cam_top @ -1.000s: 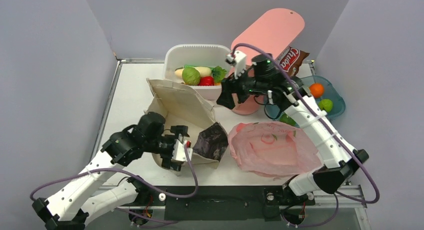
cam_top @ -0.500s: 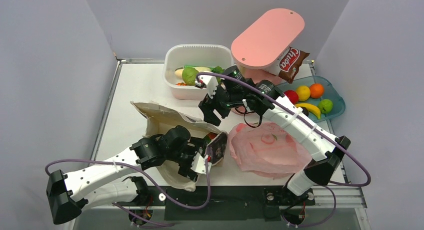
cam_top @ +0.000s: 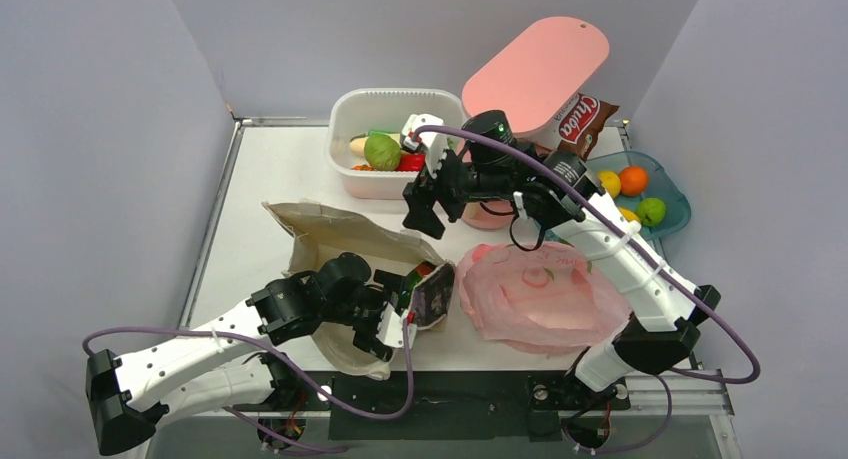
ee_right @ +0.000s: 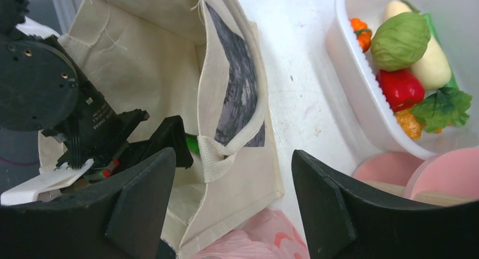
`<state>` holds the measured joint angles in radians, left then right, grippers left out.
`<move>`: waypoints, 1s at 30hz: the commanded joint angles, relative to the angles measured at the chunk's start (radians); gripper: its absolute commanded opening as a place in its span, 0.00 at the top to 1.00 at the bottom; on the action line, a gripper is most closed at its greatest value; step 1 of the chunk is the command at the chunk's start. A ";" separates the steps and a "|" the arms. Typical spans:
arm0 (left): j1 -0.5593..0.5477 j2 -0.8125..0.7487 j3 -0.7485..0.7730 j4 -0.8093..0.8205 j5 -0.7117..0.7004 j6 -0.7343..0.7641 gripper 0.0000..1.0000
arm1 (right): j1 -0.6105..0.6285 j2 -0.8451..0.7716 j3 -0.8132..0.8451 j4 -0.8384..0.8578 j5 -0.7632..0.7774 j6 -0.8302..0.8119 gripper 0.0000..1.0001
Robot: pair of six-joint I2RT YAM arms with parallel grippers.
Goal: Untie the knot of the grocery bags and take out the mixed food
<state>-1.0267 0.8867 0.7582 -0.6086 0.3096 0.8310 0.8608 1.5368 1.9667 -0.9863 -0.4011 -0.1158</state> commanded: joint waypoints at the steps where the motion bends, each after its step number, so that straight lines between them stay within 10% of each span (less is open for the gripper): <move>1: -0.006 -0.029 0.037 0.008 0.004 -0.004 0.03 | 0.017 0.001 -0.080 -0.018 0.027 -0.018 0.30; 7: -0.007 -0.084 0.043 -0.087 0.059 0.011 0.03 | 0.079 0.036 -0.145 -0.075 0.121 -0.127 0.43; 12: -0.012 -0.087 0.006 -0.104 0.096 0.065 0.03 | 0.103 0.062 -0.127 -0.082 0.184 -0.189 0.99; 30: -0.062 0.095 -0.104 0.287 -0.032 -0.011 0.03 | 0.107 -0.120 -0.287 0.217 0.054 -0.350 1.00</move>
<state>-1.1206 1.0130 0.6483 -0.4316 0.2985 0.8970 0.9707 1.5284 1.7172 -0.9115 -0.3077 -0.4133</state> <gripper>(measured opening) 0.973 0.056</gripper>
